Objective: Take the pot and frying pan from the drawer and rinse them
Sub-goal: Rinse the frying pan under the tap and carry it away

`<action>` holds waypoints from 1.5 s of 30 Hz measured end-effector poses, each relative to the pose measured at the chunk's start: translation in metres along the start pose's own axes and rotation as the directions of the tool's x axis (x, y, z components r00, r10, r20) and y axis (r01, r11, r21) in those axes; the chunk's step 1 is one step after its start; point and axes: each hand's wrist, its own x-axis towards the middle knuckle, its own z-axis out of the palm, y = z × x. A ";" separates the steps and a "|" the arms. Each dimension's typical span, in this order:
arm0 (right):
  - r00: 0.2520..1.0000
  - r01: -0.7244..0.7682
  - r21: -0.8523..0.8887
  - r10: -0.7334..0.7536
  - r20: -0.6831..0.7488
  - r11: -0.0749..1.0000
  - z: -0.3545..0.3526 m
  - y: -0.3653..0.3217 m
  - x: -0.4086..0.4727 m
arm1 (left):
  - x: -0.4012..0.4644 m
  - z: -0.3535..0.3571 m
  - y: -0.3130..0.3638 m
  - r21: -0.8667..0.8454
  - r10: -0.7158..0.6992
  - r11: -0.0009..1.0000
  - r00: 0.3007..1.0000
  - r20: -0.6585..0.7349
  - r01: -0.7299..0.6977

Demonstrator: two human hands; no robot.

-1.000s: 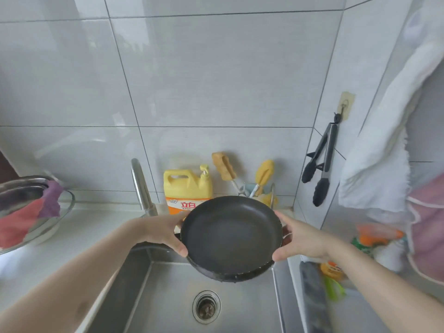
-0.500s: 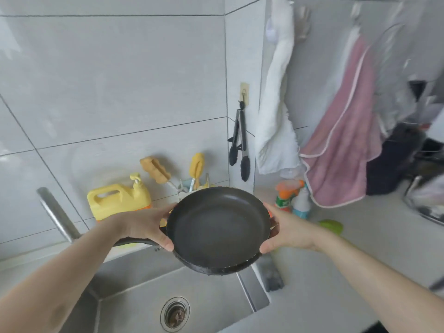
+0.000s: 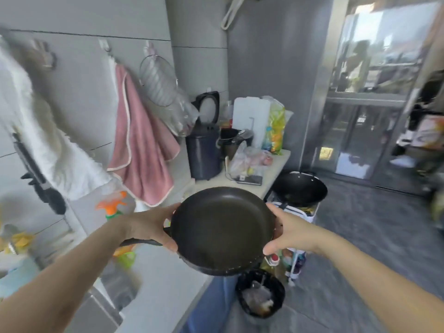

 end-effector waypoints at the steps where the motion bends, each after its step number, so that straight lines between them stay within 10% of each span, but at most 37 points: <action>1: 0.998 -0.031 0.006 0.031 -0.049 0.999 -0.024 0.019 -0.021 | 0.024 0.011 0.027 0.020 0.039 0.999 0.999 0.025 -0.040; 6: 0.956 -0.145 0.013 0.143 -0.256 0.989 -0.134 0.099 -0.133 | 0.138 0.075 0.172 0.042 0.229 0.970 0.957 0.180 -0.240; 13: 0.767 -0.271 0.200 0.337 -0.547 0.942 -0.224 0.182 -0.306 | 0.269 0.182 0.377 -0.062 0.510 0.834 0.724 0.464 -0.548; 22: 0.419 -0.311 0.379 0.484 -0.768 0.871 -0.281 0.273 -0.470 | 0.379 0.339 0.625 0.017 0.504 0.663 0.463 0.729 -0.748; 34: -0.103 -0.271 0.624 0.623 -0.776 0.733 -0.282 0.355 -0.647 | 0.382 0.571 0.865 -0.047 0.428 0.434 0.160 0.889 -0.900; 45: -0.209 -0.267 0.777 0.752 -0.624 0.570 -0.245 0.469 -0.785 | 0.353 0.785 0.925 -0.129 0.350 0.322 -0.008 0.937 -0.938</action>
